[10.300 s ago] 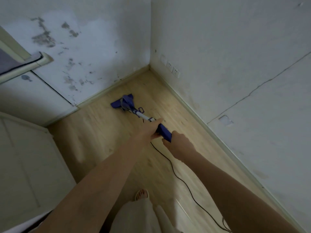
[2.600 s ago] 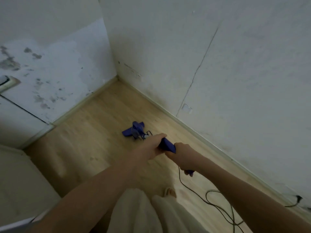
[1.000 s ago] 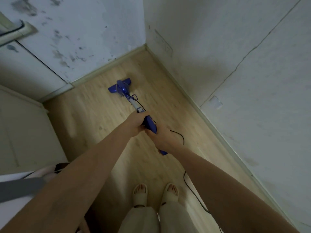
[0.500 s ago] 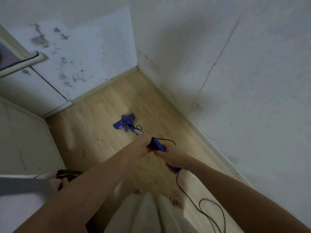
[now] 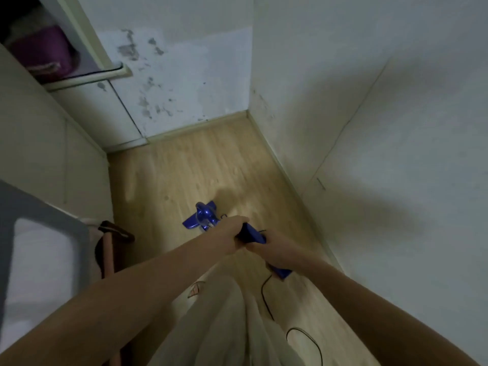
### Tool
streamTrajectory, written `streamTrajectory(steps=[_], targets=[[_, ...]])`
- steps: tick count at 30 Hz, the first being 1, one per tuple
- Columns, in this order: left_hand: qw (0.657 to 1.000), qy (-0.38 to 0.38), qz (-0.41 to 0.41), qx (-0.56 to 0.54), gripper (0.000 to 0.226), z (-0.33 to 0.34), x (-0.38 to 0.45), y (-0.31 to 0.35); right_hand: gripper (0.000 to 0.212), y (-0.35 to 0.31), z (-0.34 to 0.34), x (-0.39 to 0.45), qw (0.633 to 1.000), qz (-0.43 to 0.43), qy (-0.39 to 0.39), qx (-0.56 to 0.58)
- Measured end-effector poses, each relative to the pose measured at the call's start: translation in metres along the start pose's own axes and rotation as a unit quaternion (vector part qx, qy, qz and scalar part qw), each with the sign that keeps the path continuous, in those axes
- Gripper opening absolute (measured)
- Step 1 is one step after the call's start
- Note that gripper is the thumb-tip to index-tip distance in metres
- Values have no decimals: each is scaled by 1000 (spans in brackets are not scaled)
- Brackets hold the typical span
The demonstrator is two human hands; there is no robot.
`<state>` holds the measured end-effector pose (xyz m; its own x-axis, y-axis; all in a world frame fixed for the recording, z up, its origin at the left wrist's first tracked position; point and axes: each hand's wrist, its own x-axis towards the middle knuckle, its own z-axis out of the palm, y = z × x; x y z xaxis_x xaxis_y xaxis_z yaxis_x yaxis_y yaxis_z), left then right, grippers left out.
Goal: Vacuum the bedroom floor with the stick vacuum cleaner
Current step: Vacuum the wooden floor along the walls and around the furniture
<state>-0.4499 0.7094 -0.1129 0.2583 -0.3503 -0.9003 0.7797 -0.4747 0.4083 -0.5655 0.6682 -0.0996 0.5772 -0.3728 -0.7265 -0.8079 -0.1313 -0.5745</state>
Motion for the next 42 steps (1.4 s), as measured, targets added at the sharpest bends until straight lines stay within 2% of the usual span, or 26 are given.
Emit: streamTrajectory(steps=[3,4,6,7,8,16,20,25,30,36,42], targets=[[1000,26,17,-4,58,-20,8,0,29,-2,29,14,999,-29,34,-1],[1000,26,15,-7,55,-26,9,1,31,-5,36,18,999,-28,39,10],[1000,16,10,-18,23,-38,14,5,33,-11,45,31,999,-21,40,19],[1000,15,9,-23,13,-45,15,9,34,-14,49,38,999,-21,37,11],[999,15,10,-28,12,-51,18,13,33,-19,51,45,999,-23,33,4],[999,3,25,-42,41,-93,46,66,27,-70,56,97,1000,-9,16,18],[998,1,26,-53,48,-114,73,98,28,-99,62,130,999,-5,20,33],[998,-8,44,-50,44,-144,111,144,28,-136,71,185,999,-10,23,26],[997,-30,61,-44,23,-182,142,200,28,-188,73,234,997,-15,10,73],[996,-40,66,-37,26,-214,159,252,24,-234,75,271,997,-34,38,50],[996,-50,54,-49,32,-208,139,253,18,-243,63,250,999,-21,11,45]])
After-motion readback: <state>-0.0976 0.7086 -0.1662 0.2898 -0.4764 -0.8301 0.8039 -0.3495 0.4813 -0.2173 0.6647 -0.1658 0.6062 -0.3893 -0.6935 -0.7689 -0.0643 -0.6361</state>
